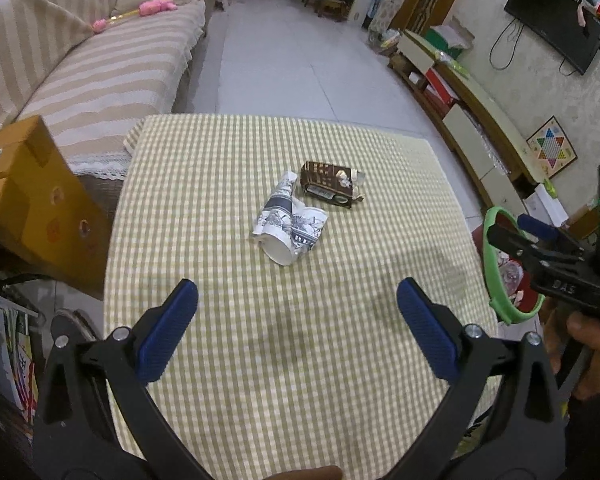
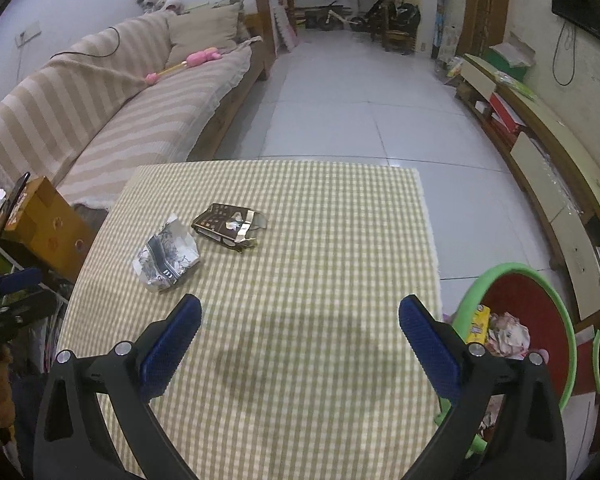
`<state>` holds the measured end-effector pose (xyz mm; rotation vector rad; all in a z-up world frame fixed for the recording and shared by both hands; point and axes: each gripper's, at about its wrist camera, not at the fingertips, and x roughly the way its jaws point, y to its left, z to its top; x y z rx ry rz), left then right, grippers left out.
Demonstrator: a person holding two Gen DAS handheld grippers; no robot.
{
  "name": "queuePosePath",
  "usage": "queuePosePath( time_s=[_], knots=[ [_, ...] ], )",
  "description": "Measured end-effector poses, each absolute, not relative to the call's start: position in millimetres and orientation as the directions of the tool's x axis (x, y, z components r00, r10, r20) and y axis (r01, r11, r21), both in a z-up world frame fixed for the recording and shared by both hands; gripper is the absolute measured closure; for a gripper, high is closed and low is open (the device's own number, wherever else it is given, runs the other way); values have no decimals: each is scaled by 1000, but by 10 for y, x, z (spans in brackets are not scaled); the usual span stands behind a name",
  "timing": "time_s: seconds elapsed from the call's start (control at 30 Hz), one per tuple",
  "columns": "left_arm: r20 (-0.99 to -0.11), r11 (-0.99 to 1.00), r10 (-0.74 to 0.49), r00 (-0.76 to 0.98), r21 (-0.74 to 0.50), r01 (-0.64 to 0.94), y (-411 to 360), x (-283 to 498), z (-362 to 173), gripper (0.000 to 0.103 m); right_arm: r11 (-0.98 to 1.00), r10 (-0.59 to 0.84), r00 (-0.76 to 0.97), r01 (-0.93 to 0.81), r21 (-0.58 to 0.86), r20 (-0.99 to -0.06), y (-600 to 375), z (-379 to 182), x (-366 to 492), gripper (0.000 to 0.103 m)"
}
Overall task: Collect trash
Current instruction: 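Grasp the white paper cup and silver wrapper with the left tool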
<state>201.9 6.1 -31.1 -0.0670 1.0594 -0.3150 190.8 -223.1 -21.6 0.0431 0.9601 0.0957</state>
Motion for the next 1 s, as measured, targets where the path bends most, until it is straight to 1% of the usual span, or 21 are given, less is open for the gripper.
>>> queuePosePath(
  time_s=[0.23, 0.33, 0.47, 0.53, 0.6, 0.63, 0.67, 0.7, 0.73, 0.8, 0.87, 0.93, 0.97, 1.0],
  knots=[
    [-877, 953, -275, 394, -194, 231, -60, 2402, -625, 6, 994, 107, 559, -66, 85, -822, -2257, -299, 2002, 8],
    [-892, 959, -245, 379, -165, 232, -90, 2595, -770, 6, 995, 100, 556, -58, 82, -825, -2283, -329, 2048, 8],
    [-902, 957, -258, 345, -188, 223, -72, 2805, -925, 6, 995, 98, 548, -56, 81, -831, -2309, -374, 2119, 8],
    [-907, 955, -264, 327, -198, 223, -70, 2906, -995, 8, 995, 99, 546, -57, 81, -832, -2302, -391, 2151, 8],
    [-914, 955, -262, 308, -200, 220, -79, 2985, -1071, 14, 995, 100, 544, -60, 80, -833, -2291, -403, 2173, 8],
    [-918, 954, -264, 297, -204, 220, -84, 3021, -1101, 16, 995, 102, 542, -62, 81, -834, -2283, -413, 2188, 8],
    [-920, 952, -271, 282, -214, 218, -80, 3059, -1147, 20, 995, 103, 540, -63, 82, -836, -2280, -419, 2201, 8],
    [-924, 953, -270, 271, -216, 213, -74, 3086, -1180, 27, 995, 103, 538, -65, 81, -837, -2272, -426, 2218, 8],
    [-927, 954, -267, 262, -216, 208, -65, 3107, -1217, 30, 995, 104, 537, -67, 80, -837, -2270, -427, 2232, 8],
    [-931, 953, -273, 244, -227, 200, -50, 3139, -1278, 41, 994, 105, 536, -71, 79, -838, -2260, -431, 2258, 8],
    [-938, 956, -263, 228, -221, 191, -42, 3162, -1341, 49, 994, 106, 533, -72, 80, -839, -2257, -443, 2274, 8],
    [-932, 951, -286, 224, -248, 185, -34, 3174, -1368, 54, 994, 106, 528, -68, 82, -843, -2247, -462, 2278, 8],
    [-927, 947, -299, 226, -260, 189, -34, 3175, -1364, 62, 994, 107, 527, -68, 83, -843, -2244, -464, 2275, 8],
    [-924, 945, -305, 229, -264, 194, -40, 3170, -1352, 64, 994, 108, 526, -70, 84, -844, -2240, -467, 2268, 8]
  ],
)
